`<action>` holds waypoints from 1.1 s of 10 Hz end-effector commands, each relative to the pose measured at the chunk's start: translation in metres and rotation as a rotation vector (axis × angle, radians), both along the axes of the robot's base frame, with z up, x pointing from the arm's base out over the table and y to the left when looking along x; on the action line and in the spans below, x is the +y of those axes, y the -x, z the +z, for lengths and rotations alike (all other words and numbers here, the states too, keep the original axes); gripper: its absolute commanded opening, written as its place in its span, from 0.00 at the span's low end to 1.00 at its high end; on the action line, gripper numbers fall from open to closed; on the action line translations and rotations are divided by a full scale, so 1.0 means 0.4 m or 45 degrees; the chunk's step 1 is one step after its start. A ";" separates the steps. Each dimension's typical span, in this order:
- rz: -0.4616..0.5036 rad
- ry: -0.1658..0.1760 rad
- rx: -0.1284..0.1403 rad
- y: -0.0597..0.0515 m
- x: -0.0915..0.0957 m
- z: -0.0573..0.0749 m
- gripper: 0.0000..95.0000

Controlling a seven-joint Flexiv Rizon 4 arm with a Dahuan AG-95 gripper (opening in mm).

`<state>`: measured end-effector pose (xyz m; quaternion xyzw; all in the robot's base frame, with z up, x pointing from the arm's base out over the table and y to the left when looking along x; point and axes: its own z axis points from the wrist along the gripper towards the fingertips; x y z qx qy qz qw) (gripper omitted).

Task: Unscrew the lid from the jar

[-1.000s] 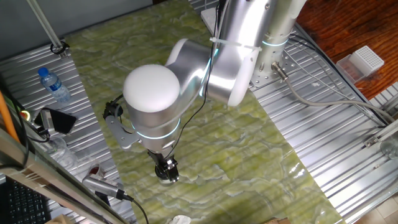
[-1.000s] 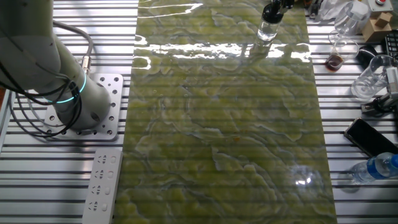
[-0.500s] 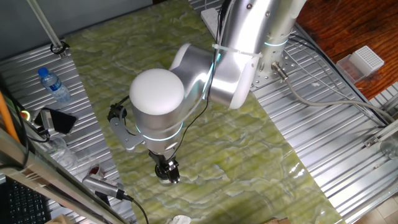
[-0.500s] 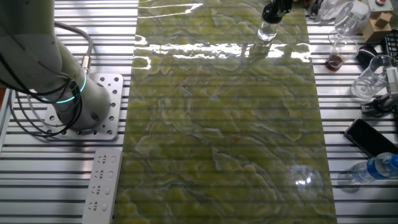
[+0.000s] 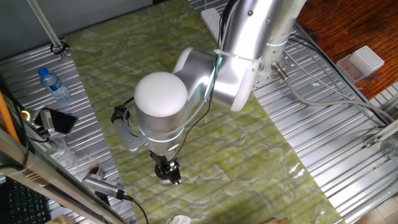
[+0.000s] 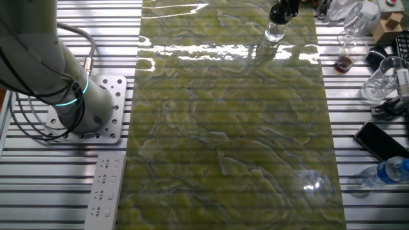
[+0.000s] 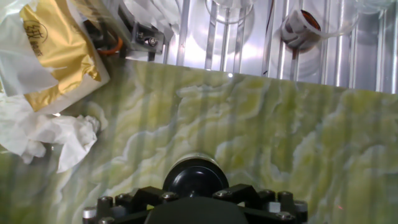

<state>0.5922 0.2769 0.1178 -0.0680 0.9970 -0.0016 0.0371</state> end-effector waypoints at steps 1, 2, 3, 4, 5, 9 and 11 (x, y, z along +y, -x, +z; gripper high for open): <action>-0.003 -0.001 -0.003 0.000 0.002 -0.009 0.80; -0.005 0.000 -0.003 0.001 0.002 -0.015 0.80; -0.003 -0.003 -0.003 0.001 0.003 -0.020 0.80; -0.004 -0.002 -0.003 0.002 0.003 -0.024 0.80; -0.006 -0.001 -0.003 0.002 0.004 -0.028 0.80; -0.028 -0.003 0.000 0.003 0.005 -0.039 0.80; -0.047 -0.004 0.000 0.003 0.005 -0.039 0.80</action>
